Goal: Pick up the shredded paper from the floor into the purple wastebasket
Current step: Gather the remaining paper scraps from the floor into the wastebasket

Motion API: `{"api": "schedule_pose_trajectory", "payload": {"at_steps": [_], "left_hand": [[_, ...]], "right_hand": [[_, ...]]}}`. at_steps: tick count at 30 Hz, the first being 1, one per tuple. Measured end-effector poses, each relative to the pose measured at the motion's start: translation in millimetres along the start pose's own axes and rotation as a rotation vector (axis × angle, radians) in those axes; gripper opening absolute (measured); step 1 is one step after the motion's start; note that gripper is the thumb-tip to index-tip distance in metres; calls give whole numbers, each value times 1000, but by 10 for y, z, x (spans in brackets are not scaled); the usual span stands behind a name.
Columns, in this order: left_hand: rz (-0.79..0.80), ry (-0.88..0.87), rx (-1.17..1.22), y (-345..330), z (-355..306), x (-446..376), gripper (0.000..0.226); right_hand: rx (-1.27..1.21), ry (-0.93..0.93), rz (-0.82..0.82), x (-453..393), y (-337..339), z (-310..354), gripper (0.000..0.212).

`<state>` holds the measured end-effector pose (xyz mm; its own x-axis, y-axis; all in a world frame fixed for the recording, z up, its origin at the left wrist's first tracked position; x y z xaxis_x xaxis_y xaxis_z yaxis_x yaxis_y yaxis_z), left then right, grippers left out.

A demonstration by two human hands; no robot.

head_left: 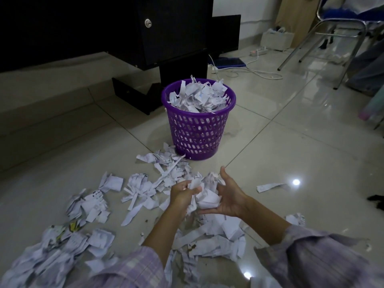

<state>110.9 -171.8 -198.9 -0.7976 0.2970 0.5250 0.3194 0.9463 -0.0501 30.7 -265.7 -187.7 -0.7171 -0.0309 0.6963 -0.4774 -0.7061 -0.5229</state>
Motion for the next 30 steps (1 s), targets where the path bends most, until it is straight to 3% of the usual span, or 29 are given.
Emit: {"api": "schedule_pose_trajectory", "payload": {"at_steps": [4,7,9,13,17,18,21,24,26,30], "left_hand": [[10,-70,-78,-44,-28,85,4],[41,-32,-149,-127,-11,129,8],[69,54,-34,-176,7,165,22],[130,198,254,-304,20,257,22],[101,221,394,-327,103,264,44],[75,217,408,-317,123,244,46],[36,272,434,-258,245,26,79],[88,280,427,-267,16,186,74],[113,267,432,-277,-41,184,77],[171,212,264,-334,-124,171,62]], "right_hand": [[111,-56,-53,-21,-3,-63,62],[192,-30,-138,-43,68,-65,28],[206,28,-142,-101,100,-38,17],[206,129,-168,-232,188,-2,26],[250,226,-153,-256,133,32,20],[274,228,-122,-249,87,37,25],[377,179,55,-168,-139,23,51],[460,168,90,-126,-191,48,90],[495,195,47,-101,-174,96,81],[501,272,-23,-55,-165,191,38]]}}
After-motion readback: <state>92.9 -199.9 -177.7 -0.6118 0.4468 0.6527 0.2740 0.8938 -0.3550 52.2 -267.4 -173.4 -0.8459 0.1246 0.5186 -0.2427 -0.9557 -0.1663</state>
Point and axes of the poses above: each hand's wrist, its own x-axis away from the middle knuckle, its own y-axis out of the back of the hand, z = x × y, the point moved 9 cm from there along -x, towards the middle knuckle, and after that the axes turned 1 degree about y, right-handed, at the moved point
